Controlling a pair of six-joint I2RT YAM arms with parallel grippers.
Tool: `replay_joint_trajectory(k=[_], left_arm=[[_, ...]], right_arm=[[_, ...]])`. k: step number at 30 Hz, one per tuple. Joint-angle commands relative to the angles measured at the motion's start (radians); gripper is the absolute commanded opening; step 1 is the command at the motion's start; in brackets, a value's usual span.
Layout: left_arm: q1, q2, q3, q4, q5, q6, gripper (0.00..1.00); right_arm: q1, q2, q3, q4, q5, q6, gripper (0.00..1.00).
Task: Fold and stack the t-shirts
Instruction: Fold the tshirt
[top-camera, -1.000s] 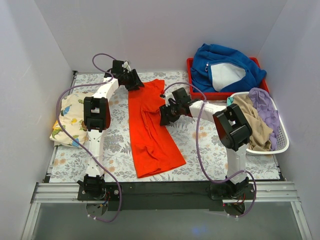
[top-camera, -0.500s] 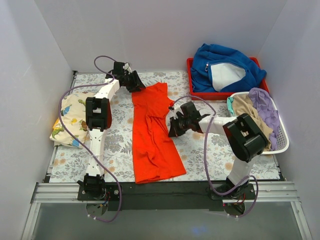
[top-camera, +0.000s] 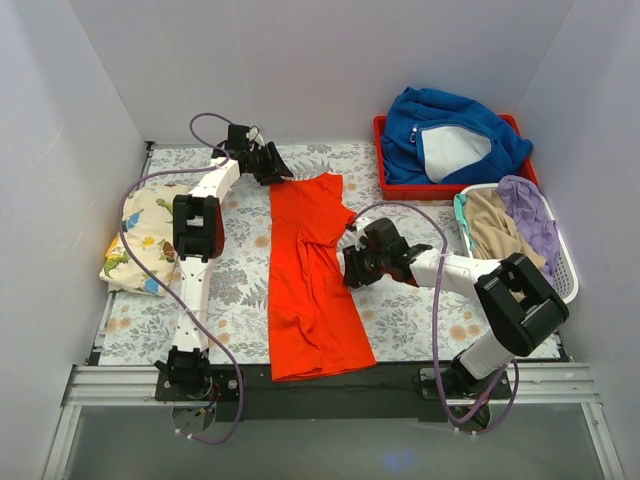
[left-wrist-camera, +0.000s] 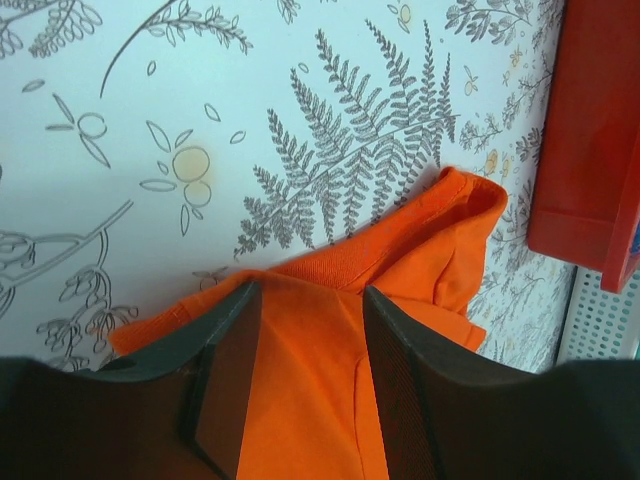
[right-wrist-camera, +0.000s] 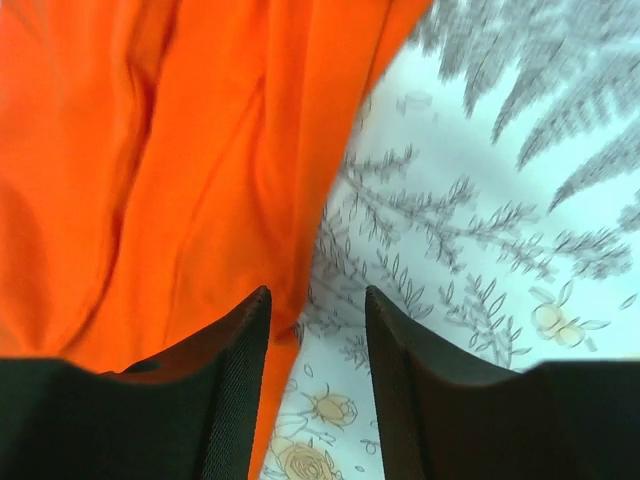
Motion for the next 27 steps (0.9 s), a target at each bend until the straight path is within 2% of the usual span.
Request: replay_joint_trajectory(k=[1,6,8,12,16,17,21,27], left_arm=[[0.005,-0.158,-0.043,-0.002,-0.020,0.034,0.44],[-0.002,-0.286,-0.128,0.023,0.042,0.051,0.44],[-0.014,-0.328,-0.163,0.015,0.127,0.060,0.44],[-0.064,-0.353,-0.226,-0.078,0.120,0.170,0.44],[-0.155,-0.327,-0.255,-0.181,-0.038,0.255,0.44],[-0.173,-0.325,-0.269,-0.195,-0.127,0.264,0.44],[-0.242,-0.313,-0.324,-0.181,-0.319,0.269,0.44],[-0.249,-0.245,-0.267,-0.204,-0.409,0.289,0.44]], right_arm=[[-0.002,-0.043,0.135,-0.054,0.068,-0.044,0.50],[-0.002,-0.025,0.266,-0.132,0.091,-0.085,0.50],[-0.002,-0.033,0.276,-0.134,0.103,-0.085,0.50],[-0.002,-0.065,0.264,-0.137,0.108,-0.085,0.51],[-0.002,-0.112,0.237,-0.146,0.130,-0.079,0.51],[-0.002,-0.123,0.235,-0.154,0.137,-0.079,0.51],[-0.002,-0.198,0.201,-0.168,0.148,-0.064,0.52],[-0.002,-0.307,0.143,-0.197,0.139,-0.038,0.53]])
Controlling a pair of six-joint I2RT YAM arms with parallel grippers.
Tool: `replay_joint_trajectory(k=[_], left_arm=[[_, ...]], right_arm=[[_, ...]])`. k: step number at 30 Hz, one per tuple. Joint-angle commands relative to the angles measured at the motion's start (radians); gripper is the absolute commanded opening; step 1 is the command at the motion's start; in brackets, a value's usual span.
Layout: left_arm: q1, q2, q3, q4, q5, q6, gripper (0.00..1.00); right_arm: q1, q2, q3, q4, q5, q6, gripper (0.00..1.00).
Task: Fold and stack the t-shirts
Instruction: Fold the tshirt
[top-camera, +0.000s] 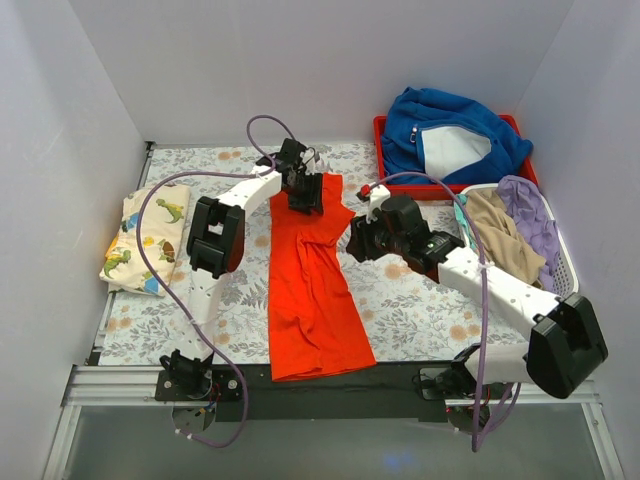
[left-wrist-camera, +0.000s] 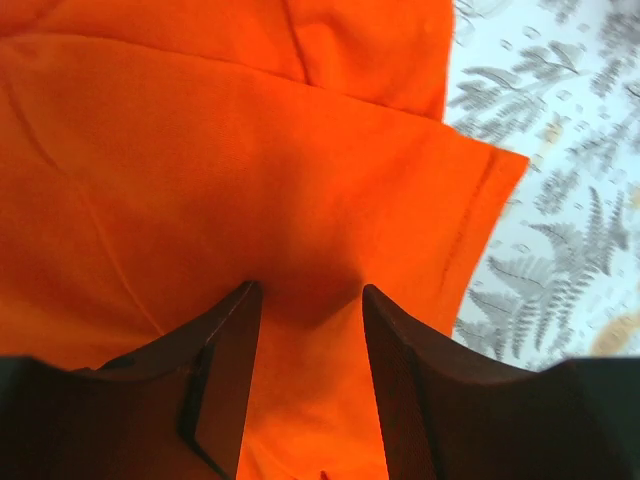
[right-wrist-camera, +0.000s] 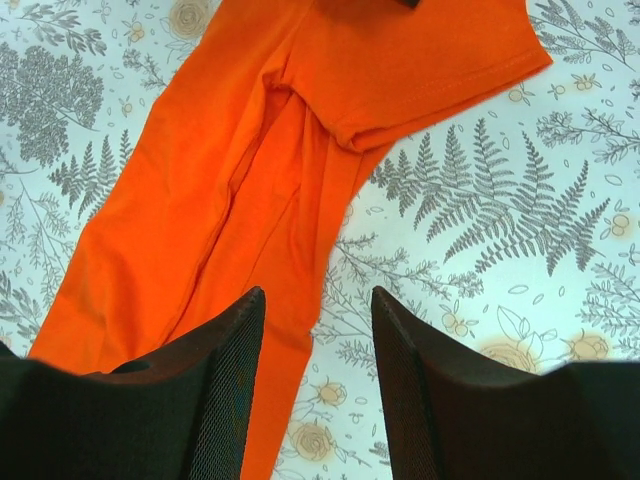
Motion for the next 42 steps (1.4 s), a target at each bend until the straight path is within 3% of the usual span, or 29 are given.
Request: replay_joint_trajectory(k=[1,7,13,19,21,28,36,42], left_arm=[[0.034,0.045,0.070,-0.039,-0.160,0.048,0.44],[0.036,0.222,0.352,-0.128,-0.329,0.119,0.45],[0.038,0.315,0.467,-0.039,-0.315,0.133,0.48],[0.034,0.214,0.386,0.039,-0.232,0.090,0.49],[0.033,0.141,0.293,0.056,-0.240,0.062,0.49],[0.031,-0.338,-0.130,0.104,-0.233,-0.114,0.49],[0.009,-0.914,-0.906,0.168,-0.191,-0.376,0.48],[-0.074,-1.191,-1.192,0.132,-0.173,-0.587,0.48]], right_arm=[[-0.001,-0.069,-0.049,-0.024,0.004,0.024,0.53],[0.000,-0.111,-0.103,-0.044,-0.022,0.056,0.54],[0.003,-0.095,-0.133,-0.039,-0.067,0.083,0.54],[0.006,-0.055,-0.162,-0.046,-0.105,0.104,0.55],[0.006,-0.046,-0.173,-0.047,-0.113,0.104,0.55],[0.005,-0.039,-0.187,-0.065,-0.101,0.095,0.55],[0.000,-0.022,-0.228,-0.093,-0.116,0.095,0.56],[-0.007,-0.052,-0.262,-0.111,-0.117,0.099,0.57]])
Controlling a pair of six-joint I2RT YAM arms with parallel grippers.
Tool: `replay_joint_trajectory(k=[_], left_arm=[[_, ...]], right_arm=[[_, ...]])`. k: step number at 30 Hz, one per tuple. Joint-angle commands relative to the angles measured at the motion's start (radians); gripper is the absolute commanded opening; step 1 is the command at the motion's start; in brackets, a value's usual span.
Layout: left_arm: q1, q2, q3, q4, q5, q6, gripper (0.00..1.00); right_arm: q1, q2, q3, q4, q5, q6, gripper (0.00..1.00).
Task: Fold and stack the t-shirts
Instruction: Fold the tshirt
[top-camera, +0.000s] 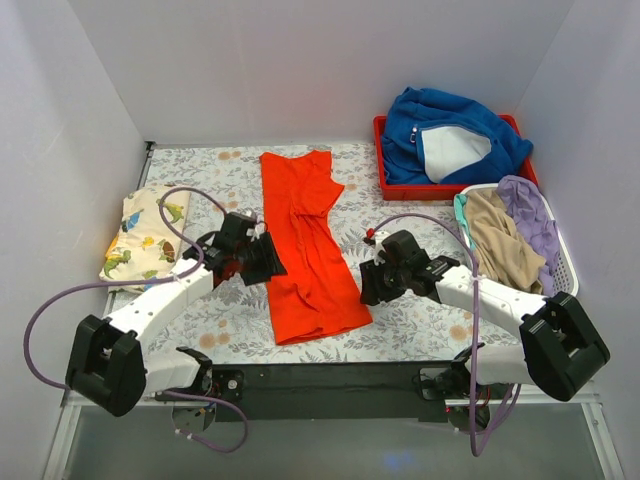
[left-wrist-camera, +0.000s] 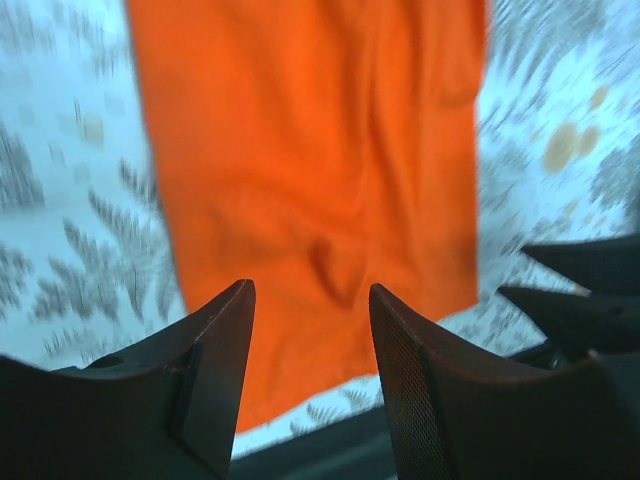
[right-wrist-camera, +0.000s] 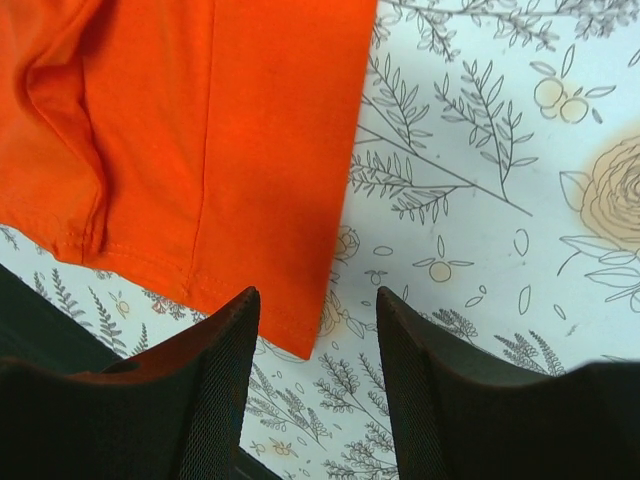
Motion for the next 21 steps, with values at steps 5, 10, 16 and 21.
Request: replay_joint_trajectory(k=[5,10,16,21], left_arm=[[-0.114,-0.188,-0.222,-0.134,-0.008,-0.268,0.48],[-0.210,-0.205,-0.279,-0.194,-0.057,-0.357,0.48],[-0.334,-0.162,-0.334,-0.197,-0.077,-0.433,0.47],[-0.391,-0.112,-0.335,-0.201,-0.159,-0.475,0.48]], right_arm=[[-0.005,-0.055,-0.036,-0.020,-0.070,0.027,0.57],[-0.005,-0.076,-0.074,-0.017,-0.104,0.040,0.57],[-0.005,-0.061,-0.106,0.026,-0.154,0.051,0.57],[-0.005,-0.021,-0.105,0.074,-0.177,0.057,0.58]])
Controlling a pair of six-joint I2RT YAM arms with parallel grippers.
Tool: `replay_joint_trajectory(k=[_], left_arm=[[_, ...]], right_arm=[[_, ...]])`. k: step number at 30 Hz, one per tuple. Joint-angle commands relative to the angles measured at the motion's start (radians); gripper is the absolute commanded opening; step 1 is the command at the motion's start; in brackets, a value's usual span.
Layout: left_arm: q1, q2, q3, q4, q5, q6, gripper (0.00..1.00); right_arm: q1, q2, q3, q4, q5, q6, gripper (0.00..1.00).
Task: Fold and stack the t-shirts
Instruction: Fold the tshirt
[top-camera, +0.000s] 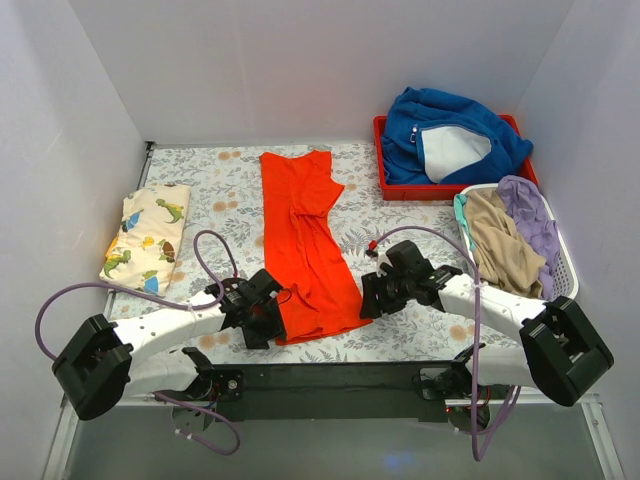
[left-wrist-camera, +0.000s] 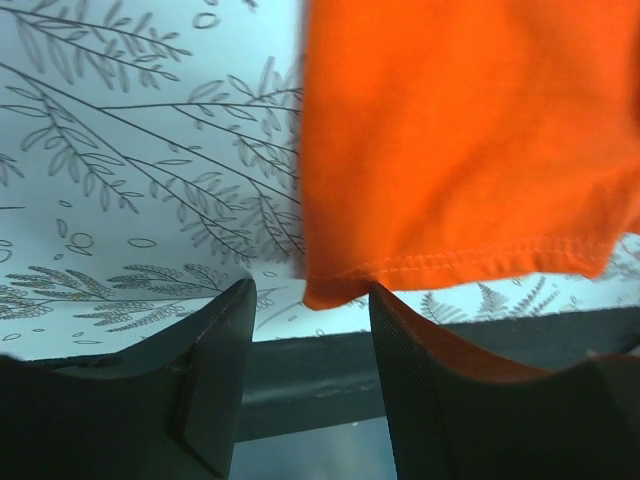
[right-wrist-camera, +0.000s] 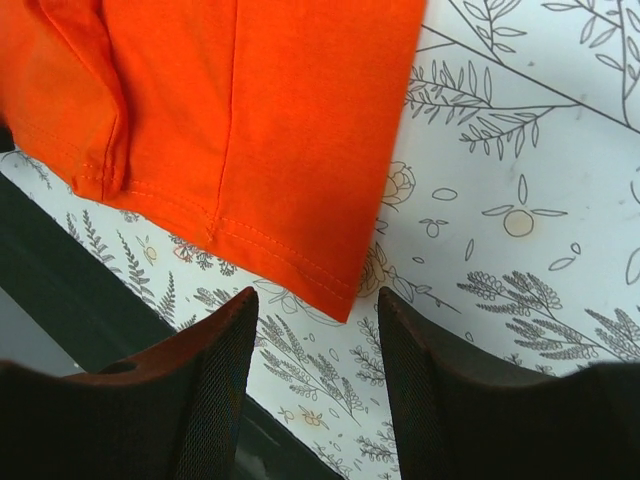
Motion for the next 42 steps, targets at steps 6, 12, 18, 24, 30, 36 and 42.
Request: replay_joint_trajectory(k=[6,12,18,24,30,36,42], left_arm=[[-0.014,0.023,-0.043,0.065,-0.104,-0.083,0.48],[-0.014,0.022,-0.059,0.089,-0.138,-0.082,0.48],[-0.016,0.037,-0.086,0.127,-0.158,-0.079,0.47],[-0.014,0.046,-0.108,0.164,-0.177,-0.080,0.29],[-0.014,0.043,-0.105,0.164,-0.171,-0.067,0.00],[-0.017,-0.071,-0.031,0.068,-0.069,-0.016,0.00],[-0.022,-0.130,0.078,-0.146,0.033,0.016,0.00]], right_arm=[[-0.001,0.087,-0.001,0.124,-0.108,0.036,0.58],[0.000,0.147,-0.008,0.143,-0.143,0.059,0.55],[0.002,0.172,-0.027,0.175,-0.154,0.076,0.35],[0.002,0.170,-0.031,0.184,-0.144,0.074,0.24],[0.003,0.152,-0.037,0.184,-0.141,0.082,0.11],[0.014,0.052,-0.071,0.157,-0.166,0.123,0.01],[0.087,-0.118,-0.105,0.055,-0.123,0.203,0.01]])
